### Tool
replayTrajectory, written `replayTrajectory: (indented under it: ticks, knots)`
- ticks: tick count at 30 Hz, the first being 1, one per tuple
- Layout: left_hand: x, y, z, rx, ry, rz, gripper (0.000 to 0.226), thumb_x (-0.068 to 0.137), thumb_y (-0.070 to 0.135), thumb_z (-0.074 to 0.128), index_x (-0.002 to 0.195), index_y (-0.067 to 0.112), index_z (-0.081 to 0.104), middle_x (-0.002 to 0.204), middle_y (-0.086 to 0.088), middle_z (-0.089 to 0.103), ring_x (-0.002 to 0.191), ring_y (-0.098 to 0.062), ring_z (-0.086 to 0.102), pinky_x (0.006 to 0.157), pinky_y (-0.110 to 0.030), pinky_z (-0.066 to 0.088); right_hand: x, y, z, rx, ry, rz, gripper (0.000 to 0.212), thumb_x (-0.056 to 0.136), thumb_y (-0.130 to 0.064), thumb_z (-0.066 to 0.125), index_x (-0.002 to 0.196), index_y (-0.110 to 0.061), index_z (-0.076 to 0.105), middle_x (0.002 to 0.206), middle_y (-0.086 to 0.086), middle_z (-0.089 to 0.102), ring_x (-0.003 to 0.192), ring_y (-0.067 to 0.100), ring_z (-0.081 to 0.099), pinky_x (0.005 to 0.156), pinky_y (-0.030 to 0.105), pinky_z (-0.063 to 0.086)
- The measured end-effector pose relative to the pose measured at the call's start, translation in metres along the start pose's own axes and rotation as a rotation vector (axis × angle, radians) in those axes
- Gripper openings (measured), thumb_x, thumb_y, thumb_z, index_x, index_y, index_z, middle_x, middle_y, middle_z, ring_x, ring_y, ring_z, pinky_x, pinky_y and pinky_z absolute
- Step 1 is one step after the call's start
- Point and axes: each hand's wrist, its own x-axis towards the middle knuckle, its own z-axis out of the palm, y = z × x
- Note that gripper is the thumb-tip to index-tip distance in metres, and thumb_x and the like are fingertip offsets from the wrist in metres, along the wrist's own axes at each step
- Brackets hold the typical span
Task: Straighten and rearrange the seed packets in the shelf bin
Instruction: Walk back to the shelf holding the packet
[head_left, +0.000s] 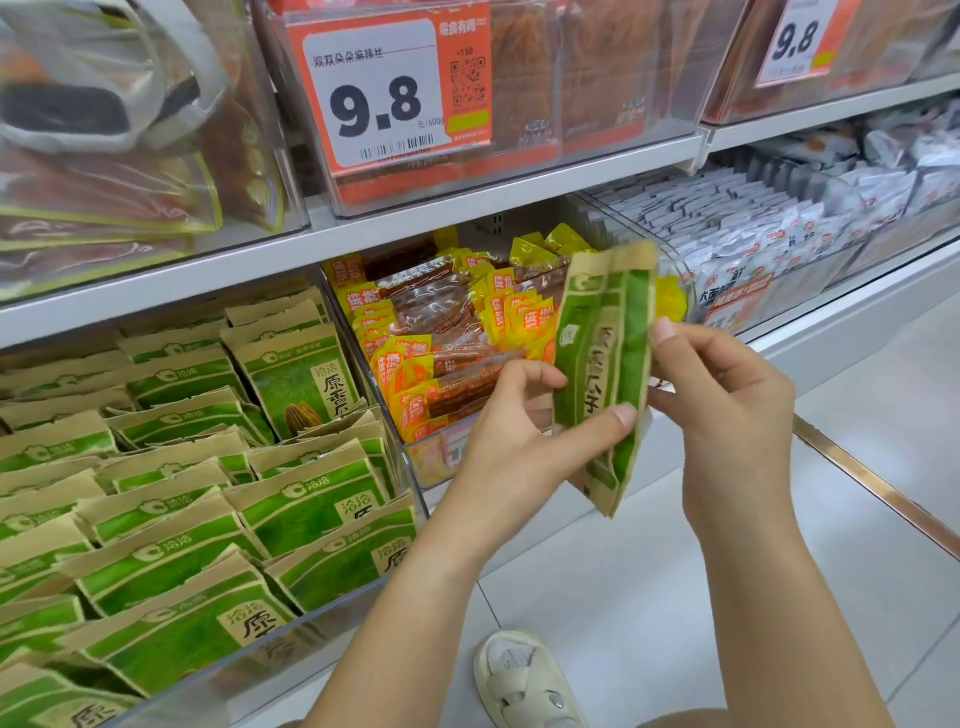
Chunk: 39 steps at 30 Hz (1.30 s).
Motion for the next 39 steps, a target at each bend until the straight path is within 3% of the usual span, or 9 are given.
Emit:
replayTrajectory:
  ticks: [3, 5, 8, 14, 24, 27, 32, 36, 39]
  knots:
    - [0.007, 0.004, -0.002, -0.206, 0.075, -0.013, 0.052, 0.063, 0.042, 0.082, 0.1, 0.017, 0.055, 0.1, 0.001, 0.071, 0.092, -0.015, 0.07, 0.09, -0.039, 0.056, 0.002, -0.001, -0.005, -0.061, -0.223, 0.123, 0.015, 0.077, -0.025, 0.073, 0.087, -0.014, 0.071, 0.081, -0.005, 0.073, 0.079, 0.008, 0.068, 0.073, 0.024, 0.057]
    - [0.009, 0.006, -0.003, -0.294, 0.074, -0.016, 0.046, 0.07, 0.035, 0.083, 0.099, 0.014, 0.054, 0.094, 0.0, 0.072, 0.084, -0.014, 0.07, 0.09, -0.04, 0.056, 0.002, 0.0, -0.007, -0.117, -0.342, 0.196, 0.019, 0.071, -0.032, 0.069, 0.082, -0.016, 0.066, 0.078, -0.008, 0.072, 0.078, 0.007, 0.068, 0.081, 0.026, 0.056]
    - [0.008, 0.007, -0.002, -0.327, 0.065, -0.059, 0.043, 0.073, 0.038, 0.076, 0.101, 0.014, 0.054, 0.109, -0.01, 0.073, 0.1, -0.022, 0.071, 0.093, -0.042, 0.055, 0.002, 0.0, -0.01, -0.153, -0.464, 0.305, 0.023, 0.07, -0.033, 0.07, 0.078, -0.015, 0.058, 0.078, -0.006, 0.069, 0.08, 0.012, 0.066, 0.089, 0.036, 0.052]
    - [0.005, 0.008, -0.001, -0.313, 0.071, -0.056, 0.046, 0.072, 0.042, 0.079, 0.101, 0.015, 0.056, 0.106, -0.008, 0.073, 0.095, -0.016, 0.071, 0.091, -0.037, 0.055, 0.002, 0.001, -0.013, -0.165, -0.513, 0.322, 0.03, 0.072, -0.033, 0.069, 0.088, -0.009, 0.06, 0.084, 0.0, 0.07, 0.083, 0.013, 0.066, 0.093, 0.042, 0.049]
    - [0.004, 0.012, -0.005, -0.349, 0.03, -0.046, 0.038, 0.077, 0.038, 0.072, 0.101, 0.013, 0.057, 0.101, -0.001, 0.075, 0.097, -0.013, 0.071, 0.093, -0.037, 0.053, 0.004, 0.005, -0.01, -0.114, -0.428, 0.247, 0.021, 0.071, -0.025, 0.072, 0.08, -0.011, 0.06, 0.082, 0.002, 0.07, 0.074, 0.008, 0.065, 0.068, 0.012, 0.047]
    - [0.003, 0.014, -0.004, -0.369, 0.033, -0.042, 0.033, 0.086, 0.029, 0.065, 0.111, 0.01, 0.058, 0.104, -0.002, 0.075, 0.096, -0.014, 0.072, 0.089, -0.037, 0.055, 0.004, 0.009, -0.007, -0.211, -0.35, 0.157, 0.029, 0.065, -0.011, 0.086, 0.077, -0.015, 0.06, 0.096, 0.003, 0.069, 0.086, 0.001, 0.064, 0.075, 0.014, 0.05]
    - [0.001, 0.013, -0.003, -0.262, 0.121, 0.02, 0.028, 0.098, 0.023, 0.057, 0.125, 0.017, 0.059, 0.111, 0.002, 0.073, 0.096, -0.012, 0.072, 0.079, -0.033, 0.06, 0.001, 0.015, -0.003, -0.478, -0.343, 0.004, 0.036, 0.054, -0.031, 0.086, 0.08, -0.03, 0.062, 0.12, -0.002, 0.059, 0.119, 0.007, 0.053, 0.101, 0.023, 0.04]
    - [0.004, 0.01, -0.009, -0.207, 0.181, 0.016, 0.023, 0.102, 0.023, 0.05, 0.12, 0.022, 0.063, 0.107, 0.004, 0.074, 0.096, -0.013, 0.072, 0.074, -0.031, 0.059, 0.002, 0.011, -0.001, -0.338, -0.304, 0.088, 0.048, 0.058, -0.041, 0.087, 0.095, -0.025, 0.061, 0.111, -0.006, 0.066, 0.103, -0.001, 0.06, 0.091, 0.023, 0.048]
    - [0.005, 0.007, -0.009, -0.152, 0.199, -0.006, 0.022, 0.104, 0.021, 0.047, 0.115, 0.023, 0.066, 0.108, 0.006, 0.074, 0.102, -0.014, 0.069, 0.091, -0.042, 0.056, 0.003, 0.011, 0.0, -0.261, -0.208, 0.155, 0.06, 0.066, -0.047, 0.069, 0.118, -0.018, 0.06, 0.113, -0.002, 0.068, 0.102, 0.007, 0.065, 0.083, 0.019, 0.05]
